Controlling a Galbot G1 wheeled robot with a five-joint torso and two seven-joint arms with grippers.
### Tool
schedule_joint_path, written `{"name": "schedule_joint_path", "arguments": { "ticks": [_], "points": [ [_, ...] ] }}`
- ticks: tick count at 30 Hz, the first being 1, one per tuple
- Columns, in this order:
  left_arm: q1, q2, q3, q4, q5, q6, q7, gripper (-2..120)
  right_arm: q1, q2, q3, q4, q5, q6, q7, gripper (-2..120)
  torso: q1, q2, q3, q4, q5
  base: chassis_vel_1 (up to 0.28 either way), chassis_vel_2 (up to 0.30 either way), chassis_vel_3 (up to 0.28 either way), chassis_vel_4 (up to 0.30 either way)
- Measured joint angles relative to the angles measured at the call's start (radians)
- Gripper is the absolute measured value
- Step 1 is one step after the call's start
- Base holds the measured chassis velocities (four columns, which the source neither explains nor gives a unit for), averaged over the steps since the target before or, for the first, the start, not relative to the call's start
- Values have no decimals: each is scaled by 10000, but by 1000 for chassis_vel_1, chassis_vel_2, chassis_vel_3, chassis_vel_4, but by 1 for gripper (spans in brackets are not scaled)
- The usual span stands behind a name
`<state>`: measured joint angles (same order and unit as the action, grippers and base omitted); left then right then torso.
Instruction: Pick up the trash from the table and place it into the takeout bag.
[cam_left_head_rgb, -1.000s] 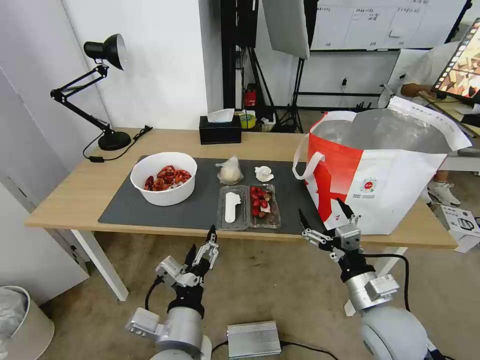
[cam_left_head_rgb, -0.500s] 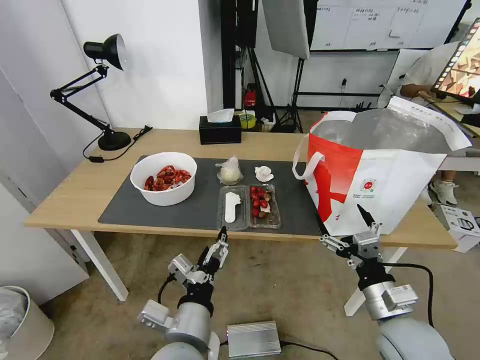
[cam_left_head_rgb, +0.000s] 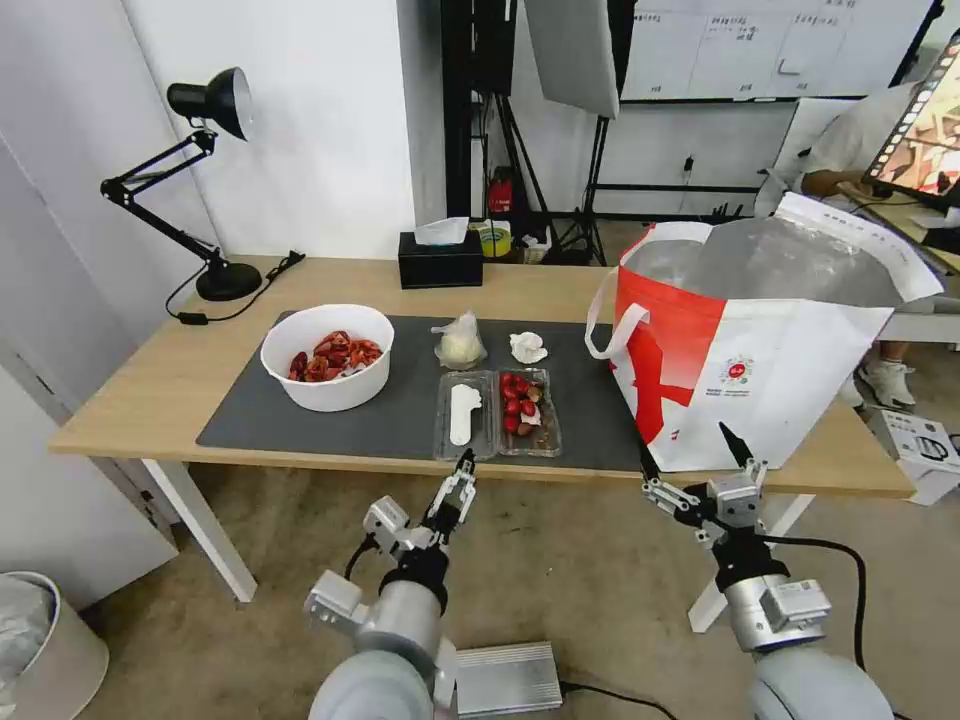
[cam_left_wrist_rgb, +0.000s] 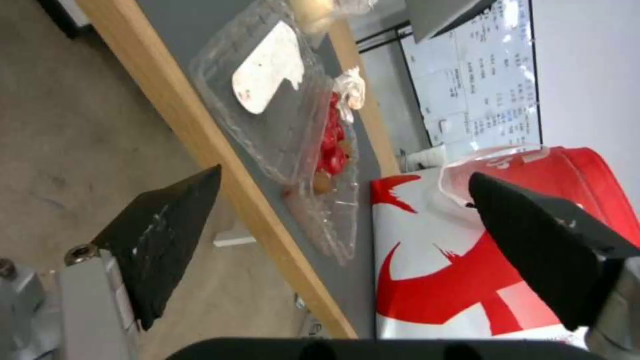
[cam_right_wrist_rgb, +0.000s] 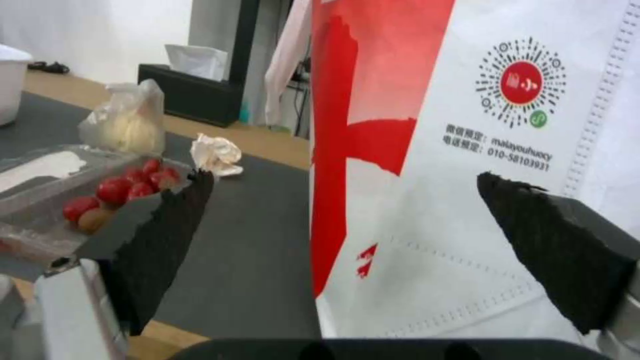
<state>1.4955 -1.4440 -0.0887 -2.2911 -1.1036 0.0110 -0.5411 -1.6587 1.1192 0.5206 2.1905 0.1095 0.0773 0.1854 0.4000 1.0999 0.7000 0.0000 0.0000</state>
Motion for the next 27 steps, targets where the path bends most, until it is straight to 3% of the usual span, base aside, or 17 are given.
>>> {"name": "schedule_joint_path", "arguments": {
  "ticks": [16, 27],
  "points": [
    [-1488, 199, 300, 658, -1087, 227, -990, 100, -218, 544, 57, 47, -354, -132, 32, 100, 0, 0, 0, 0, 0, 0, 0, 0, 0],
    [-2330, -172, 841, 1457, -1206, 227, -1267, 100, -233, 706, 160, -65, -376, -147, 95, 100, 0, 0, 0, 0, 1, 0, 0, 0, 0]
  ]
}}
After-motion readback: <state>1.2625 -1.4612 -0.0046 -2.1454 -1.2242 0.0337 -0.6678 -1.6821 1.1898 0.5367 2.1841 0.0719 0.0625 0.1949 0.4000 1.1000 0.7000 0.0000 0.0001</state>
